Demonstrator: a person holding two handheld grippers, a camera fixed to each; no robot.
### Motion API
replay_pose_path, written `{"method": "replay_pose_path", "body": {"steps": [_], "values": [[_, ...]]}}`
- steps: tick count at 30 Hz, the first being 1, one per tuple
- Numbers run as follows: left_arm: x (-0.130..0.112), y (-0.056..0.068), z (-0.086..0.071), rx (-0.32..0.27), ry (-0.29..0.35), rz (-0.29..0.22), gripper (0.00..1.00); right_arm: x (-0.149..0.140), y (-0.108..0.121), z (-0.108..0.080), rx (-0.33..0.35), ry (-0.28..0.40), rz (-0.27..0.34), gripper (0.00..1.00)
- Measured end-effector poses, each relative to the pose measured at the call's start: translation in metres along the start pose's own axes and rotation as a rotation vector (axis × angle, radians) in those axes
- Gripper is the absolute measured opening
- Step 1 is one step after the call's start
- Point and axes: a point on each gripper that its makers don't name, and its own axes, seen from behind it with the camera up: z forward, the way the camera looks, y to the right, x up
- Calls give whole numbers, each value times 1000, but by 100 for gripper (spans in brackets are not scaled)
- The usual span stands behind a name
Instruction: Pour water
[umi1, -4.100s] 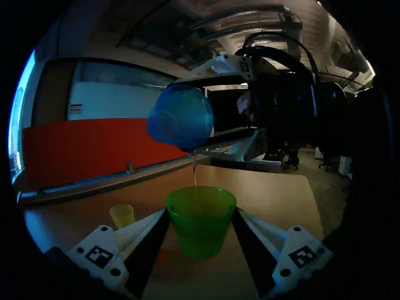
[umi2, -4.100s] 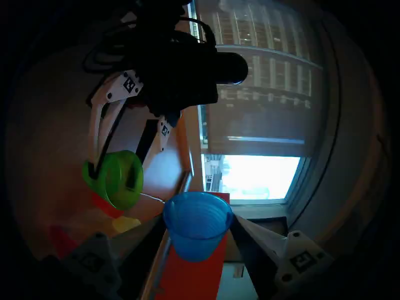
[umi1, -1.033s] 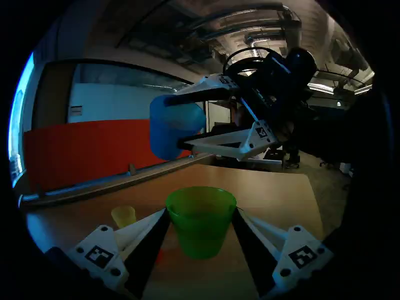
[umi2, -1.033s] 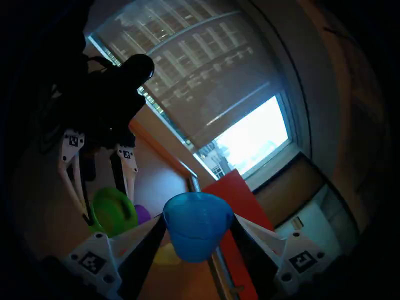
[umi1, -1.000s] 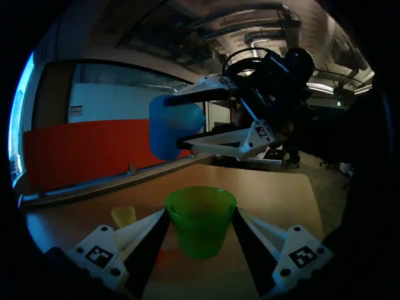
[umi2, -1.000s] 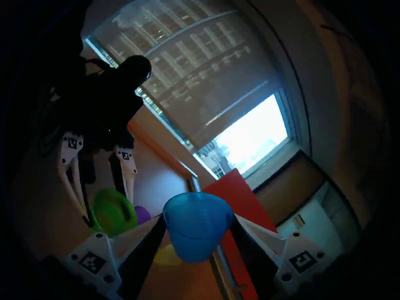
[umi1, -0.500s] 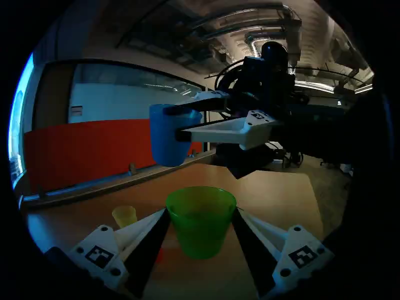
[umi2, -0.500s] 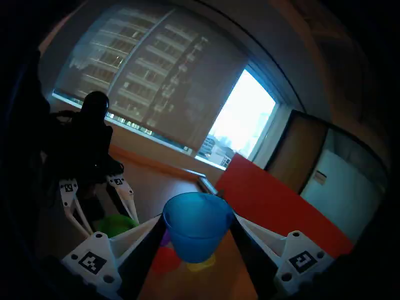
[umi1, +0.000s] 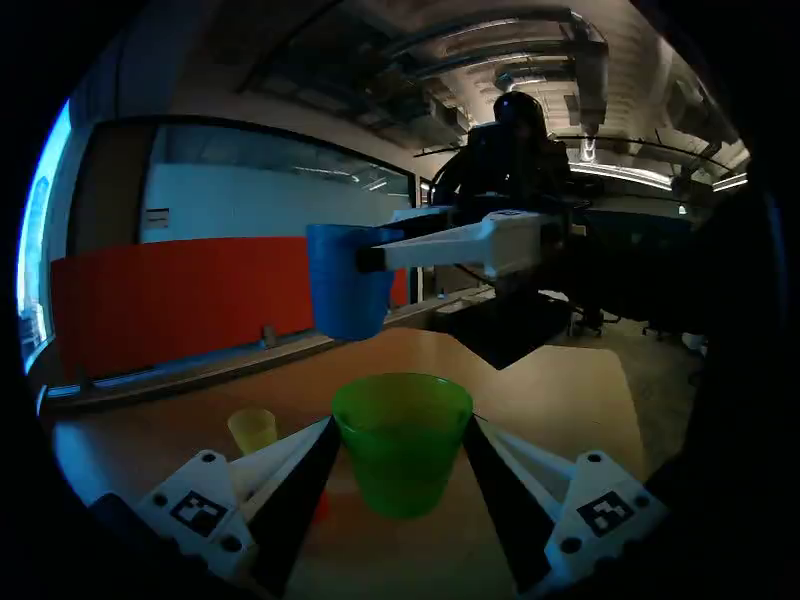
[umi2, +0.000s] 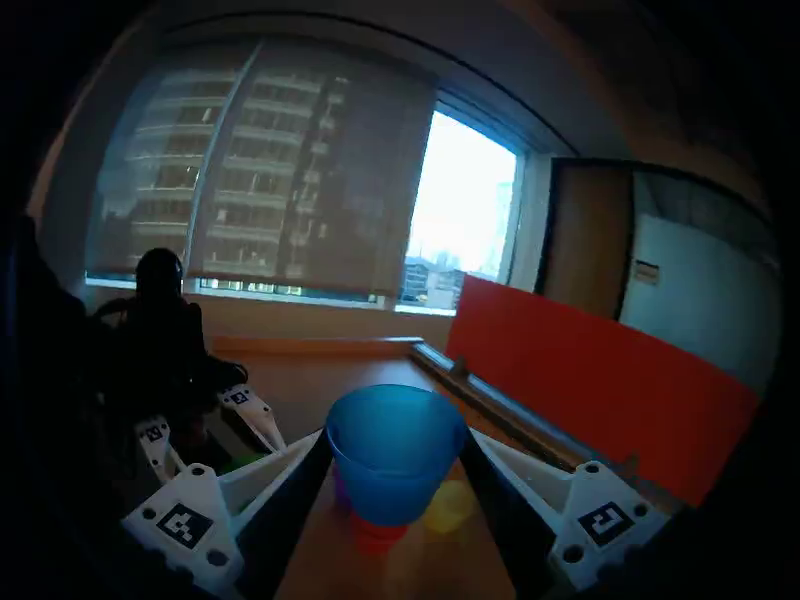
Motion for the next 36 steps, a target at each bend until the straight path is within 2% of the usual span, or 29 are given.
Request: {"method": "replay_pose_path", "body": {"steps": [3,6,18,36], "values": [[0,1,0,-3,1,1,85,3,0,-1,10,13,68,91],[-1,0,-1,-1,-4,1,85,6,1,-2,11,23,97,91],[-7,-3,-1,6,-30,-1,85,-2,-2,-5,5,-8,72,91],[-29,3,1,-16,-109,12,85,-24,-4,-8,8,-64,84,92]]}}
